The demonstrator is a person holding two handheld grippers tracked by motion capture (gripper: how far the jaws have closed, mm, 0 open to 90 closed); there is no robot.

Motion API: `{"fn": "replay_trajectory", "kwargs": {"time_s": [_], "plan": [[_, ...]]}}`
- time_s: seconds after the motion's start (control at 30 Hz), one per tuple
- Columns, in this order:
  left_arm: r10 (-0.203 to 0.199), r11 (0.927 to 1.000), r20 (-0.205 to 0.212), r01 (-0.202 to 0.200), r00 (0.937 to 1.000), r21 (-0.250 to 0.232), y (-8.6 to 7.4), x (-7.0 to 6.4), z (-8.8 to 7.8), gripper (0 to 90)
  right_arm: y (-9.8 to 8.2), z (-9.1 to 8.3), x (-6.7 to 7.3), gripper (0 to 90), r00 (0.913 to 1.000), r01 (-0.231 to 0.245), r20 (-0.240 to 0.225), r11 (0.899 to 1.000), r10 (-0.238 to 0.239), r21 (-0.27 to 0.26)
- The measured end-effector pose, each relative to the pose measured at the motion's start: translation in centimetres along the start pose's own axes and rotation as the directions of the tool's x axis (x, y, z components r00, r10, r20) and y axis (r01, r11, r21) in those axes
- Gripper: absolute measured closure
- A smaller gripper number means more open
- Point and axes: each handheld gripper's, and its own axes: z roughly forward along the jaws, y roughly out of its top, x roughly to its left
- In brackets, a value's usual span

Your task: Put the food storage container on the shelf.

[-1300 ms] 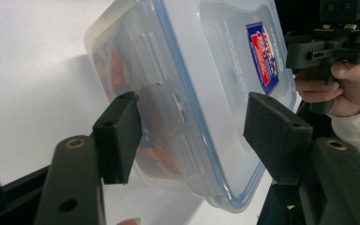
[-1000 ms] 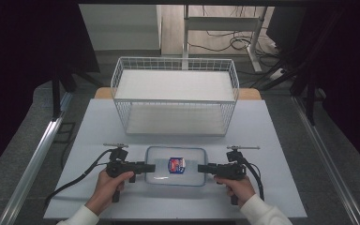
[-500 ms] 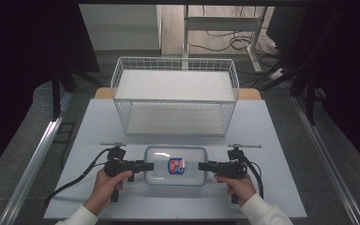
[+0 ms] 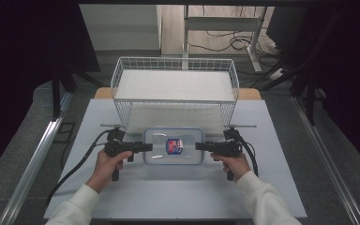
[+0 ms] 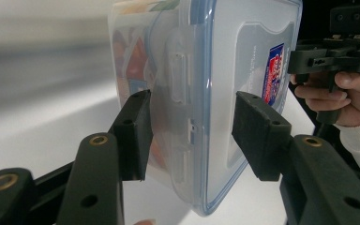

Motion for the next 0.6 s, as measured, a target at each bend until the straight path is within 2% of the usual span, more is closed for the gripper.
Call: {"fn": "replay_trajectory", "kwargs": {"time_s": [0.03, 0.13, 0.27, 0.37, 0.6], "plan": [[0.000, 1.0000, 0.000, 0.000, 1.0000, 0.000, 0.0, 0.0, 0.0, 48.8, 0.0, 0.0, 0.0, 48.5, 1.0000, 0.000, 0.000, 1.000, 0.000, 0.000], [0.005, 1.0000, -0.007, -0.005, 1.0000, -0.005, 1.3, 1.2, 0.8, 48.6, 1.4, 1.0, -1.1, 48.5, 0.9999, 0.009, 0.004, 1.000, -0.009, -0.009], [0.007, 1.0000, -0.015, -0.007, 0.9999, -0.004, 2.1, 1.7, 1.2, 48.6, 2.3, 1.6, -2.2, 48.4, 1.0000, 0.003, 0.002, 1.000, -0.003, -0.020], [-0.008, 1.0000, -0.018, 0.008, 0.9998, 0.004, 2.5, 2.5, 1.6, 48.3, 2.6, 2.1, -2.5, 48.4, 1.0000, 0.001, 0.010, 1.000, -0.001, -0.019], [-0.021, 0.9997, -0.026, 0.021, 0.9994, 0.010, 2.6, 3.1, 2.0, 47.1, 2.9, 2.8, -2.9, 48.2, 0.9997, 0.002, 0.024, 1.000, -0.002, -0.011]]}}
